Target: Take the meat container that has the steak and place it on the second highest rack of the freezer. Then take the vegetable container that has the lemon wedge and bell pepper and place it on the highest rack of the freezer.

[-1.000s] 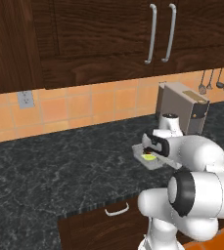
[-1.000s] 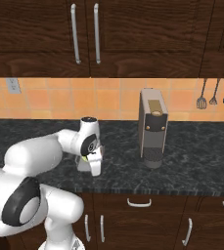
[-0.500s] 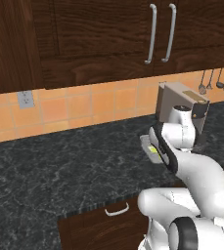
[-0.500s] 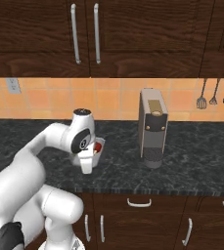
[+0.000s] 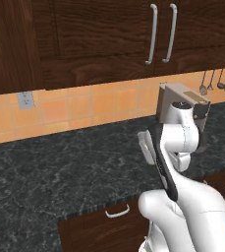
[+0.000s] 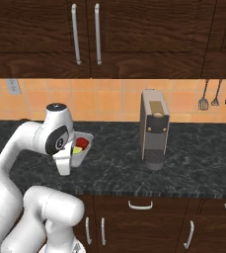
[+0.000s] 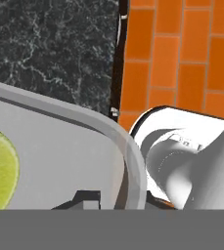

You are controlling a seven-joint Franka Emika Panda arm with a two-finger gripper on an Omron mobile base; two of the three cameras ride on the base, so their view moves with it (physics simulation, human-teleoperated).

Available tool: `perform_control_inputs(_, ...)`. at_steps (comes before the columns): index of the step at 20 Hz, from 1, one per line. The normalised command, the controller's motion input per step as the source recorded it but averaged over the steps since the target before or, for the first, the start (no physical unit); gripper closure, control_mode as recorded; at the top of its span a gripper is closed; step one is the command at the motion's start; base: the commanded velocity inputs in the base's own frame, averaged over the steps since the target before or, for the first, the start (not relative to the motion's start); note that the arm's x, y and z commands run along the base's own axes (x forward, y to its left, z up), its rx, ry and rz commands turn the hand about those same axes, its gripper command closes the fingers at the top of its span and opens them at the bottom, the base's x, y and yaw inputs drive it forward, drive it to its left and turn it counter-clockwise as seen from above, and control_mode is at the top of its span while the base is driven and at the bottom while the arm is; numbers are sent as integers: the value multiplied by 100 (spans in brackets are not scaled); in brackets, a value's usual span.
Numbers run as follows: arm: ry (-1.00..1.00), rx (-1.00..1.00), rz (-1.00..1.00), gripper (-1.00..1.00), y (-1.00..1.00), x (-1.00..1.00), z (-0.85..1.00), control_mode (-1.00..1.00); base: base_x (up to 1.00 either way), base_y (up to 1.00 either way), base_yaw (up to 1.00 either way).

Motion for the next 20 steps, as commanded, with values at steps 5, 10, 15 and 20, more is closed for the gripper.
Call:
perform_control_inputs(5, 2, 0, 0, 100, 13, -46, 57, -100, 0, 0, 0)
perform_control_inputs(10, 2, 0, 0, 100, 12, -40, 47, -100, 0, 0, 0)
perform_control_inputs(15, 1, 0, 0, 100, 0, -36, 38, -100, 0, 0, 0)
perform_control_inputs(20, 0, 0, 0, 100, 0, -29, 17, -100, 0, 0, 0)
